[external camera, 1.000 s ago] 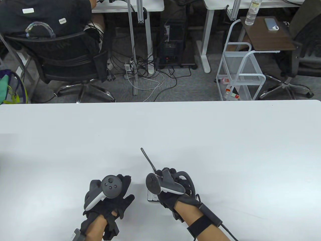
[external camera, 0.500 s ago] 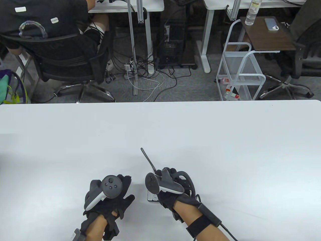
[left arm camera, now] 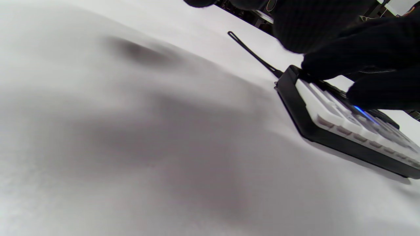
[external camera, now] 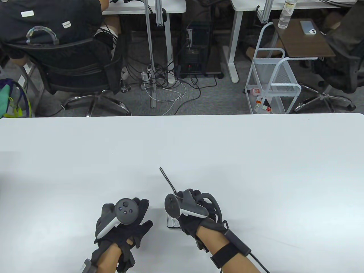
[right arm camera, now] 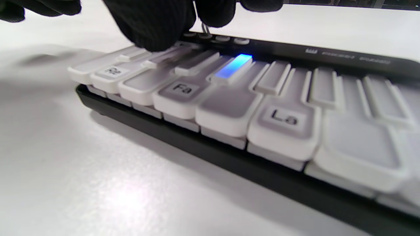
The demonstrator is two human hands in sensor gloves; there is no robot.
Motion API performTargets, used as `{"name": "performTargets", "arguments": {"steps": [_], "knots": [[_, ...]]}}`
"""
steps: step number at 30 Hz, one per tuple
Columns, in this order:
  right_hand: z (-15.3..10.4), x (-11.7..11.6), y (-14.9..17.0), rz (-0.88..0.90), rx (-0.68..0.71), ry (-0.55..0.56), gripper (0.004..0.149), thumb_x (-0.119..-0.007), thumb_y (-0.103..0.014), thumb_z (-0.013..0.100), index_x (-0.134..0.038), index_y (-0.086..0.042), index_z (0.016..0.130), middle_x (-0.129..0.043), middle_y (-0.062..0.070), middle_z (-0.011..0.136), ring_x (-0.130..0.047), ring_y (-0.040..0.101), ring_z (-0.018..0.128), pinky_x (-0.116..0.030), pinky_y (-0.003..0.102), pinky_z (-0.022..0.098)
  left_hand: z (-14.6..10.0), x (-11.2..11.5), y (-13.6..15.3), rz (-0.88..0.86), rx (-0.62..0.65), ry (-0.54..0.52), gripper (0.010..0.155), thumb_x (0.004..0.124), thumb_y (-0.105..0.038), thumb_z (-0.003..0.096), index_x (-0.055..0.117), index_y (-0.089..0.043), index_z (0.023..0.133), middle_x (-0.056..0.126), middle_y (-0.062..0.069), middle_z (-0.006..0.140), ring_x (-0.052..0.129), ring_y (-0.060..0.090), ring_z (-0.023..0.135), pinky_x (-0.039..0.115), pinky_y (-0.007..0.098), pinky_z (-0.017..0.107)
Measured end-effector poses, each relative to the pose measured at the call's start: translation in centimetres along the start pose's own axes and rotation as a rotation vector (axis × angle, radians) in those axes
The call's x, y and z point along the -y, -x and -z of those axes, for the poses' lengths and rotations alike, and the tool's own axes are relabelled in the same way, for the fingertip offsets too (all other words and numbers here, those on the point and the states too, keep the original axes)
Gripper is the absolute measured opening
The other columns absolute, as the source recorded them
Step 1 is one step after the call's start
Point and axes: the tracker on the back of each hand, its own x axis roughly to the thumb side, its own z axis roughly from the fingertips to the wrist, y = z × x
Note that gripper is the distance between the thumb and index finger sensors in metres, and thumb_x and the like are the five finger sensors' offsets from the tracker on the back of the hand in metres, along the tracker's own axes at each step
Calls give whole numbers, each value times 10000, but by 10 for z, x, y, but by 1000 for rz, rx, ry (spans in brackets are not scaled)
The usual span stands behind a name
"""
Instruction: Press Re-Fa-La on toy piano
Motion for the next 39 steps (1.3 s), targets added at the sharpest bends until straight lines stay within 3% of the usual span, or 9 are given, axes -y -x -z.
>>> {"name": "performTargets", "arguments": {"steps": [12,25,31,39], "knots": [[-10,4,13,36,-1,-28,645,-743,-362,448,-480,-234,1023,-312,104,1115,-346,472,1033,-330,660,732,0,0,1,-7,-1,-2,766,677,-567,487,290,-295,1090,263,45,1170,264,392,1090,360,618,755],[-63,21,81,200,-73,76,720,-761,-435,428,-448,-205,1034,-275,116,1118,-302,479,1038,-311,674,730,0,0,2,-18,2,0,764,676,-566,488,289,-296,1089,262,46,1170,264,392,1089,361,620,754],[-88,11,117,285,-124,131,744,-756,-464,422,-431,-201,1037,-263,120,1118,-285,482,1038,-295,678,728,1,0,1,-18,7,5,767,676,-568,488,284,-296,1090,260,44,1170,262,390,1091,363,620,754],[-102,-12,148,390,-176,194,760,-739,-492,421,-410,-200,1041,-227,119,1122,-263,480,1040,-270,679,728,0,1,1,-28,15,0,767,675,-568,487,283,-299,1089,259,43,1170,263,390,1091,367,621,754]]}}
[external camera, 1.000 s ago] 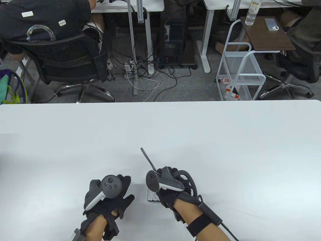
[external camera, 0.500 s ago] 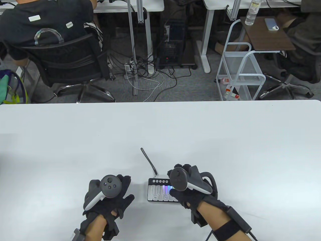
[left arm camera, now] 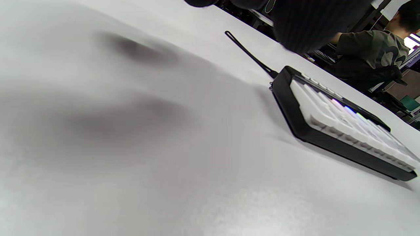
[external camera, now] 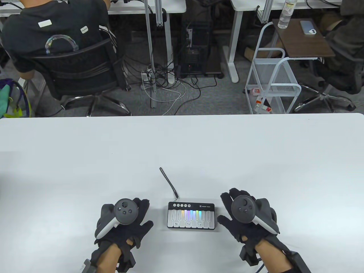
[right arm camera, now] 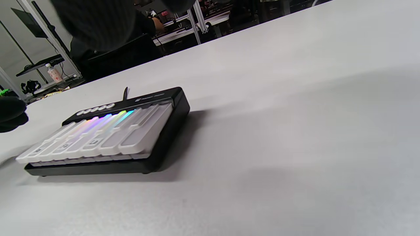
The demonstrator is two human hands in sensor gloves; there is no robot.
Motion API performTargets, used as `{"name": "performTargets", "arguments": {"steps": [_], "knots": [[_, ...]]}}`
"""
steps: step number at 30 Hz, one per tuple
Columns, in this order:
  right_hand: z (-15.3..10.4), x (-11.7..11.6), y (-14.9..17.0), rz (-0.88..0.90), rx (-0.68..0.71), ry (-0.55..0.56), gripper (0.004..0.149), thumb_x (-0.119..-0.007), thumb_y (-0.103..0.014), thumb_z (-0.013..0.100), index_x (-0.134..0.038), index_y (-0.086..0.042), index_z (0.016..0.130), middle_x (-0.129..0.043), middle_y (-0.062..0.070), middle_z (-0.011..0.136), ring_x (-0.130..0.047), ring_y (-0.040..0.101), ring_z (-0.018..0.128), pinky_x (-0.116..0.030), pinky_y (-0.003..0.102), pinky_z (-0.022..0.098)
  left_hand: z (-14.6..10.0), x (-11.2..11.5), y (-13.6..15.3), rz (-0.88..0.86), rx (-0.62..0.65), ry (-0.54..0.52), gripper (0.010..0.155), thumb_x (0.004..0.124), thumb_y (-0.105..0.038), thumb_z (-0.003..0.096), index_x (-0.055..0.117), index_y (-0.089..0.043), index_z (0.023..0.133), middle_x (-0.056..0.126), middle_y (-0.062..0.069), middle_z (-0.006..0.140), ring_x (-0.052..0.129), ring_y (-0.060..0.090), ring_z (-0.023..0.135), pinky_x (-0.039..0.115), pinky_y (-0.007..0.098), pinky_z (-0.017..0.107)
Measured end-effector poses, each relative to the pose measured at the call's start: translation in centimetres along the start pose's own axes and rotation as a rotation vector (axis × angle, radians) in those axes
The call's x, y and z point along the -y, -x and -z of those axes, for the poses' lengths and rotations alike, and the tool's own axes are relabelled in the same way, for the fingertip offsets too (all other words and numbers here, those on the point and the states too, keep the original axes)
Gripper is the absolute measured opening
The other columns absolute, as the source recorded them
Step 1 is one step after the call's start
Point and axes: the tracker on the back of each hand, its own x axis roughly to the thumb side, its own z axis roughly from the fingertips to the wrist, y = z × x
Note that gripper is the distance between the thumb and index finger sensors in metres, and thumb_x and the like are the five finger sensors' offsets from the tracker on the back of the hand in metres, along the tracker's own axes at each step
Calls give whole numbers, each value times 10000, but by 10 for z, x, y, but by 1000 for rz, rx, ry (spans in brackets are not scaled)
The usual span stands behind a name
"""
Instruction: Press Re-Fa-La on toy piano
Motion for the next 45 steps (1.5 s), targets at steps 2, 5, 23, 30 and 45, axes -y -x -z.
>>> {"name": "performTargets", "arguments": {"steps": [2,5,23,30,45], "knots": [[-1,-3,9,29,-8,18,761,-734,-496,421,-407,-201,1042,-225,119,1122,-259,480,1040,-269,680,728,0,0,0,-2,2,-3,767,675,-568,487,282,-299,1089,258,42,1170,262,390,1091,368,622,754],[-1,-6,17,61,-23,31,765,-731,-502,421,-401,-202,1043,-222,117,1122,-252,480,1041,-264,682,726,0,0,0,-3,5,-5,768,675,-568,487,282,-298,1089,259,42,1170,263,390,1091,369,622,754],[-2,-15,30,71,-63,18,781,-722,-519,418,-379,-204,1045,-211,119,1120,-237,478,1041,-264,682,724,-1,1,0,-3,19,-9,768,676,-568,487,281,-300,1089,258,40,1170,265,389,1092,371,623,753],[-2,-14,30,82,-74,10,783,-720,-522,418,-372,-206,1045,-210,121,1120,-235,481,1040,-265,682,724,-1,1,0,-3,20,-6,767,675,-568,487,283,-298,1089,258,41,1170,265,390,1091,370,623,754],[-3,-13,31,92,-85,5,787,-718,-525,418,-367,-205,1045,-208,121,1120,-231,482,1040,-265,682,724,-1,1,0,-3,20,-6,768,676,-567,487,282,-298,1089,258,43,1170,265,391,1091,370,624,753]]}}
